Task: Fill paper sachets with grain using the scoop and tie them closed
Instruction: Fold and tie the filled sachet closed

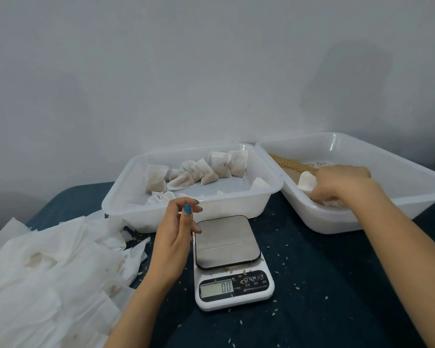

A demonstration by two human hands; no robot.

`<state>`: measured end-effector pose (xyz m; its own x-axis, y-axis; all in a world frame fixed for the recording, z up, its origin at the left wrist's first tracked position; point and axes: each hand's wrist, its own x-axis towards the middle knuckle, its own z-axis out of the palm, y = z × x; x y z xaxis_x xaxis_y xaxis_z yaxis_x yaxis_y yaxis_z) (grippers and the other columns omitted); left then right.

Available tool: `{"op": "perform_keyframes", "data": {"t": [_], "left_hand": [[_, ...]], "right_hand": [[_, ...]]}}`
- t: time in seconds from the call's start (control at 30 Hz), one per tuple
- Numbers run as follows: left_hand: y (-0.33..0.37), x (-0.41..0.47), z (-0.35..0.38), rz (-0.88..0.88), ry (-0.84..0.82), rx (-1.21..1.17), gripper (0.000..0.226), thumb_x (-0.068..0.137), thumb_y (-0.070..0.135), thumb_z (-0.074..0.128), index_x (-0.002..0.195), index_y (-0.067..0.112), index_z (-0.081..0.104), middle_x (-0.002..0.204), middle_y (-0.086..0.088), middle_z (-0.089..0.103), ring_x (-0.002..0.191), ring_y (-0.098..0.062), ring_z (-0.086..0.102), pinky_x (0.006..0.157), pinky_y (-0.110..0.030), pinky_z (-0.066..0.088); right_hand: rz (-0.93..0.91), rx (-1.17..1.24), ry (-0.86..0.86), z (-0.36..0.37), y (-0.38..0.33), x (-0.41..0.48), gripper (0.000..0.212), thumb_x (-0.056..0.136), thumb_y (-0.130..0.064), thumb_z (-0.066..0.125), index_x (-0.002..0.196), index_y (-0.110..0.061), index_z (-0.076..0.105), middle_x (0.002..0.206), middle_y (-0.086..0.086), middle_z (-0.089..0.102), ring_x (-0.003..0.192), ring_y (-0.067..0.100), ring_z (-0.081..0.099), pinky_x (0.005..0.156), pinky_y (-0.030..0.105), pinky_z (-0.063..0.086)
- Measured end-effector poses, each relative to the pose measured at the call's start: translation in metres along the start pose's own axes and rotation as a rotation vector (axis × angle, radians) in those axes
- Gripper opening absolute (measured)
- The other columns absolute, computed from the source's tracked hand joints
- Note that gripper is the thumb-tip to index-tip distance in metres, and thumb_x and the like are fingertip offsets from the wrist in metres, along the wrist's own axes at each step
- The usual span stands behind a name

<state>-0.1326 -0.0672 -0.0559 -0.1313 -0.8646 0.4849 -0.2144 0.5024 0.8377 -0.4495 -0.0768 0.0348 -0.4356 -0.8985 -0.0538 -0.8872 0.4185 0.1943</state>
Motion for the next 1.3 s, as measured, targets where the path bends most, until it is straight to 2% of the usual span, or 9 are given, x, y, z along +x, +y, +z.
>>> {"op": "perform_keyframes", "data": {"t": [0.13,0.4,0.53,0.63,0.73,0.93,1.13,1.23,1.3], "left_hand": [[0.001,-0.001,0.000,-0.009,-0.018,0.014,0.036,0.094,0.057,0.032,0.110,0.033,0.053,0.107,0.015,0.062,0.073,-0.009,0.060,0.063,-0.019,0.049],[0.001,-0.002,0.001,-0.023,-0.035,0.030,0.031,0.100,0.049,0.034,0.109,0.028,0.054,0.104,0.015,0.064,0.072,-0.009,0.060,0.063,-0.019,0.048],[0.001,-0.002,0.001,-0.023,-0.043,0.038,0.029,0.101,0.046,0.033,0.109,0.029,0.054,0.105,0.016,0.064,0.073,-0.011,0.061,0.064,-0.021,0.049],[0.002,-0.002,0.001,-0.031,-0.048,0.029,0.031,0.098,0.051,0.034,0.108,0.030,0.055,0.105,0.016,0.064,0.073,-0.011,0.061,0.064,-0.021,0.049],[0.003,-0.003,0.002,-0.034,-0.061,0.021,0.033,0.096,0.056,0.035,0.107,0.032,0.055,0.106,0.016,0.064,0.073,-0.011,0.061,0.063,-0.022,0.050],[0.004,-0.004,0.004,-0.047,-0.089,0.015,0.029,0.090,0.063,0.038,0.101,0.043,0.054,0.099,0.009,0.066,0.073,-0.015,0.061,0.062,-0.029,0.051],[0.013,-0.009,0.007,-0.009,-0.186,0.029,0.025,0.086,0.060,0.054,0.106,0.045,0.053,0.101,0.010,0.064,0.077,-0.010,0.061,0.066,-0.020,0.049],[0.018,-0.012,0.010,0.052,-0.221,0.063,0.034,0.084,0.058,0.060,0.114,0.043,0.054,0.107,0.012,0.063,0.087,-0.012,0.062,0.071,-0.022,0.050],[0.022,-0.015,0.013,0.087,-0.218,0.103,0.043,0.082,0.061,0.062,0.120,0.042,0.056,0.111,0.013,0.062,0.096,-0.014,0.062,0.076,-0.022,0.048]], "right_hand": [[0.023,0.020,-0.012,0.000,0.002,-0.001,0.020,0.084,-0.045,0.055,0.095,-0.028,0.055,0.088,-0.007,0.057,0.077,0.013,0.052,0.071,0.031,0.037],[0.062,0.067,-0.009,0.005,0.010,0.004,0.026,0.077,-0.050,0.060,0.084,-0.026,0.053,0.086,-0.007,0.059,0.075,0.013,0.052,0.056,0.028,0.027],[0.054,0.245,-0.012,0.012,0.015,0.015,0.038,0.077,-0.051,0.063,0.102,-0.024,0.055,0.087,-0.006,0.055,0.083,0.018,0.056,0.073,0.033,0.044],[0.020,0.482,-0.019,0.028,0.018,0.022,0.034,0.081,-0.042,0.069,0.103,-0.018,0.057,0.083,-0.005,0.055,0.075,0.016,0.055,0.068,0.032,0.044],[0.054,0.764,0.130,0.044,0.017,0.020,0.029,0.085,-0.042,0.067,0.098,-0.017,0.058,0.079,-0.003,0.057,0.070,0.017,0.054,0.062,0.033,0.040],[-0.029,1.211,0.668,0.045,-0.019,-0.015,0.023,0.084,-0.031,0.070,0.078,-0.020,0.051,0.070,-0.003,0.055,0.064,0.020,0.053,0.053,0.027,0.033],[-0.303,1.596,0.780,0.038,-0.073,-0.065,0.025,0.079,-0.025,0.076,0.083,-0.028,0.051,0.074,-0.014,0.055,0.067,-0.001,0.056,0.055,0.010,0.042],[-0.356,1.564,0.636,0.052,-0.095,-0.076,0.030,0.079,-0.028,0.079,0.100,-0.023,0.057,0.083,-0.011,0.064,0.076,0.005,0.064,0.063,0.028,0.056],[-0.374,1.294,0.587,0.063,-0.105,-0.078,0.048,0.074,-0.043,0.075,0.111,-0.023,0.051,0.082,-0.009,0.063,0.073,0.015,0.062,0.061,0.038,0.055]]}}
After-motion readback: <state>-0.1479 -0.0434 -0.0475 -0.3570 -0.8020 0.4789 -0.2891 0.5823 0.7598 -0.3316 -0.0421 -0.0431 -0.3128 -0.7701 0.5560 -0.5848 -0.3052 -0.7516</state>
